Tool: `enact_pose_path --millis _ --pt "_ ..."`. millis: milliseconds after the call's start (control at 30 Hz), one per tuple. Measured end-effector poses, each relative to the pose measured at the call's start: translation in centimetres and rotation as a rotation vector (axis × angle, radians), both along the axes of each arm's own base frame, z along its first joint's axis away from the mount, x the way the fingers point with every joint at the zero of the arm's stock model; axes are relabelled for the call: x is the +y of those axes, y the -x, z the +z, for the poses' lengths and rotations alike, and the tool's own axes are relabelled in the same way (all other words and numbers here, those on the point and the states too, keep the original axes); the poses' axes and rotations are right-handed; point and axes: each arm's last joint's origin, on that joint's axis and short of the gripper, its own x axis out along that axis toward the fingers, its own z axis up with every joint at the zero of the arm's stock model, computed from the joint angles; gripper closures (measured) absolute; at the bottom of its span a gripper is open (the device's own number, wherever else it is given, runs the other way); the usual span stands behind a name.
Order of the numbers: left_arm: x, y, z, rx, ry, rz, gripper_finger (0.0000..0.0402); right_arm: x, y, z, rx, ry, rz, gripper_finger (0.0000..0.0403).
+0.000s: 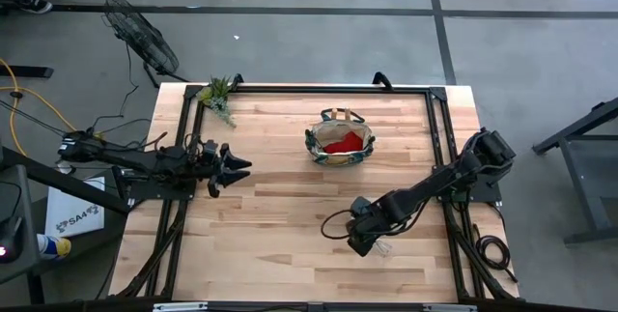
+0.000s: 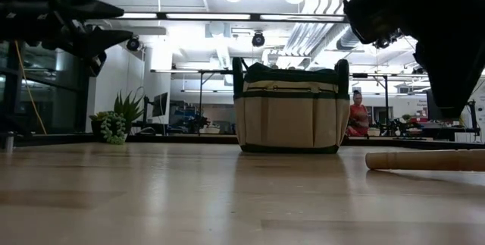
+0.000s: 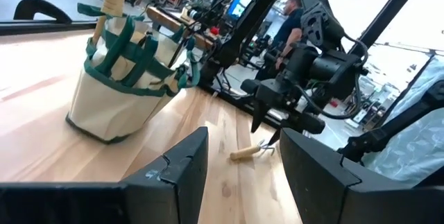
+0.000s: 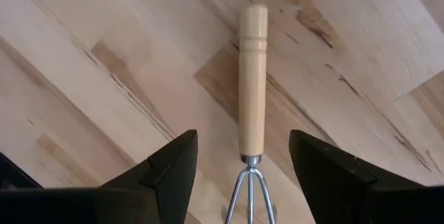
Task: Pick & Place Garden tools in Gardening bag
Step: Put the brown hand rake into the white gardening bag
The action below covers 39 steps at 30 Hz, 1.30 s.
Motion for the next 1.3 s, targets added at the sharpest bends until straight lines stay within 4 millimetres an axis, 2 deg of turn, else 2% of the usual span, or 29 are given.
enact_pose_path --millis 467,800,1300 --pt "0.0 0.1 0.0 0.002 0.007 -0.011 0.0227 -0.1 -1.3 -2.4 0.007 0.059 -0.018 0.0182" --pt "0.0 0.0 -0.7 0.071 -0.004 -0.012 0.0227 -1.4 -2.0 -2.7 -0.016 0.128 -0.002 0.0182" --pt "0.0 0.1 -2.2 0.218 -0.028 -0.011 0.0227 -1.0 -2.0 -3.3 0.005 0.105 0.009 0.0182"
